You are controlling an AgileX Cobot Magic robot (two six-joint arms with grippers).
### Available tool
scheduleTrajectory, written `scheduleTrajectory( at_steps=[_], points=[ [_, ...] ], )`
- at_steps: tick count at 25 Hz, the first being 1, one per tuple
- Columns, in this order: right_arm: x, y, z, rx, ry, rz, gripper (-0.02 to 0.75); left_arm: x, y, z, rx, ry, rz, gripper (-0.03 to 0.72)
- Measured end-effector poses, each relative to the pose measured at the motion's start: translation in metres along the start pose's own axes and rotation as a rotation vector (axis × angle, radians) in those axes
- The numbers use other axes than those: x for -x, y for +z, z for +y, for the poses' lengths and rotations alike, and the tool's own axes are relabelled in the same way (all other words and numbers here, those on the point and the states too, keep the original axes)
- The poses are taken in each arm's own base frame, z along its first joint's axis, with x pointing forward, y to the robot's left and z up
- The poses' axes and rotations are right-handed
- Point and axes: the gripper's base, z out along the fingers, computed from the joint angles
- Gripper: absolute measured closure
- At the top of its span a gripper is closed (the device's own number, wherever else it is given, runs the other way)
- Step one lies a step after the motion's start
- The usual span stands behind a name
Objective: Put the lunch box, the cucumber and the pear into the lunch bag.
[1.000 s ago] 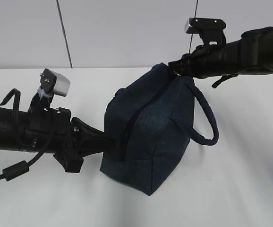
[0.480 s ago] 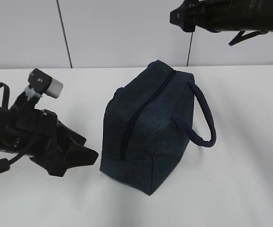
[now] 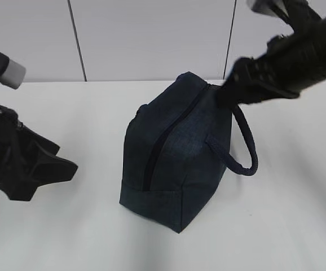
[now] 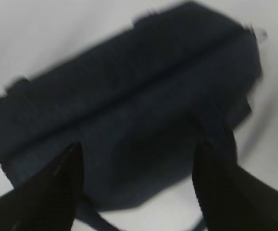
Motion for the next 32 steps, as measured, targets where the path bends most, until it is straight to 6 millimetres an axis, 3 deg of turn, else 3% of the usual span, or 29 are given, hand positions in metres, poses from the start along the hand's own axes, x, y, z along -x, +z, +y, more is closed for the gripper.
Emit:
scheduleTrajectory(
  at_steps=[4, 9, 17, 22, 26, 32],
  points=[
    [-0.031, -0.029, -0.002, -0.169, 0.055, 0.091, 0.248, -0.005, -0.019, -0.001, 0.085, -0.047, 0.032, 0.326],
    [-0.078, -0.083, 0.010, -0.324, 0.075, 0.070, 0.256, -0.009, -0.054, -0.011, 0.162, -0.112, 0.011, 0.331],
    [-0.139, -0.139, 0.025, -0.460, 0.074, 0.079, 0.258, -0.042, -0.116, -0.039, 0.253, -0.143, 0.062, 0.354],
    [-0.181, -0.161, 0.036, -0.470, 0.079, 0.044, 0.258, -0.068, -0.142, -0.058, 0.289, -0.123, -0.055, 0.356],
    [-0.214, -0.173, 0.043, -0.474, 0.078, 0.006, 0.258, -0.093, -0.149, -0.069, 0.298, -0.107, -0.108, 0.356],
    [-0.253, -0.182, 0.050, -0.480, 0.056, -0.137, 0.258, -0.110, -0.165, -0.078, 0.350, -0.158, -0.202, 0.394]
  ],
)
